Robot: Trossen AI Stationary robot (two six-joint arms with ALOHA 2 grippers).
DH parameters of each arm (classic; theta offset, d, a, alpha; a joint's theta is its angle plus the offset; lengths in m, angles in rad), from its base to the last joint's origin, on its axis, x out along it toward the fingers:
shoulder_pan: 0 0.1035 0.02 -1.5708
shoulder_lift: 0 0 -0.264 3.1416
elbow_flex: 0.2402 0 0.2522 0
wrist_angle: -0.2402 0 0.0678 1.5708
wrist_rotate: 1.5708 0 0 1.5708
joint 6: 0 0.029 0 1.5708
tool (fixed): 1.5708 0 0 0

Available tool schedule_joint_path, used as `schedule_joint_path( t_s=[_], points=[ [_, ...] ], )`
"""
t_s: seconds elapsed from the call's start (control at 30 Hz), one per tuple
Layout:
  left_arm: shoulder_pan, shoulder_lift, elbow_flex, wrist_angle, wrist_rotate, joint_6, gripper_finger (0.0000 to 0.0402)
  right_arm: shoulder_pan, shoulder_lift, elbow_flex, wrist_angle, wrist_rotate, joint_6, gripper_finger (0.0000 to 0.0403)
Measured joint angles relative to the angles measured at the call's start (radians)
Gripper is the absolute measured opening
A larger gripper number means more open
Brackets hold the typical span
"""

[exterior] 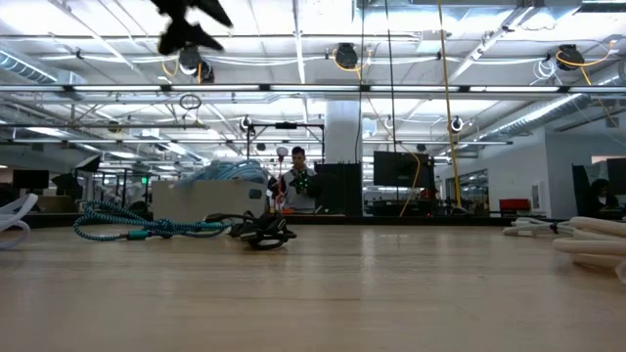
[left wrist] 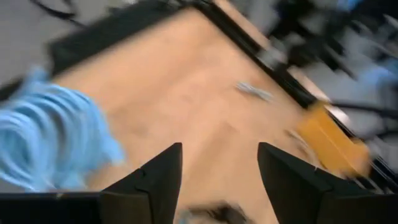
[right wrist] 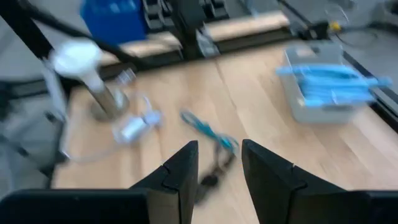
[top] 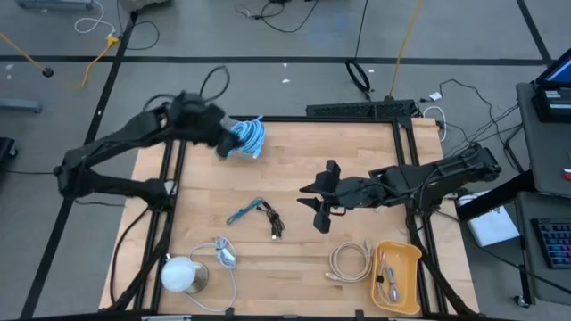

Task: Pick & Place USB Port
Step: Put the dark blue charger cable into the yellow bin

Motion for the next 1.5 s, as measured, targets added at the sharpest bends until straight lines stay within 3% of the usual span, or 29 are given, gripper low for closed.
schedule_joint_path(
  t_s=[0.13, 0.23, 0.43, 0.6, 0.67, 0.83, 1.07, 1.17, 1.27, 1.4, 1.5],
  points=[
    [-0.136, -0.096, 0.000, -0.132, 0.005, -0.060, 0.0190, -0.023, 0.023, -0.006, -0.096, 0.000, 0.006, 0.0116],
    [-0.248, -0.123, 0.000, -0.269, -0.041, -0.128, 0.0182, -0.049, 0.026, -0.076, -0.045, -0.041, 0.034, 0.0116],
    [-0.450, -0.129, 0.000, -0.363, -0.216, -0.262, 0.0191, -0.162, 0.073, -0.359, 0.343, -0.329, 0.251, 0.0117],
    [-0.574, -0.109, 0.000, -0.349, -0.312, -0.341, 0.0201, -0.226, 0.228, -0.519, 0.816, -0.594, 0.480, 0.0142],
    [-0.609, -0.102, -0.001, -0.347, -0.327, -0.365, 0.0202, -0.235, 0.304, -0.545, 0.977, -0.652, 0.562, 0.0157],
    [-0.685, -0.081, -0.004, -0.342, -0.394, -0.412, 0.0202, -0.238, 0.389, -0.548, 1.325, -0.656, 0.637, 0.0177],
    [-0.746, -0.057, -0.004, -0.337, -0.481, -0.446, 0.0202, -0.237, 0.394, -0.547, 1.550, -0.558, 0.803, 0.0170],
    [-0.756, -0.048, -0.004, -0.328, -0.477, -0.452, 0.0202, -0.258, 0.387, -0.522, 1.496, -0.681, 0.733, 0.0165],
    [-0.767, -0.038, -0.005, -0.330, -0.475, -0.453, 0.0202, -0.263, 0.365, -0.439, 1.148, -0.750, 0.521, 0.0155],
    [-0.769, -0.029, -0.005, -0.330, -0.475, -0.454, 0.0202, -0.206, 0.349, -0.251, 0.638, -0.623, 0.090, 0.0142],
    [-0.769, -0.014, -0.031, -0.350, -0.460, -0.452, 0.0202, -0.173, 0.347, -0.148, 0.457, -0.492, -0.070, 0.0136]
  ],
)
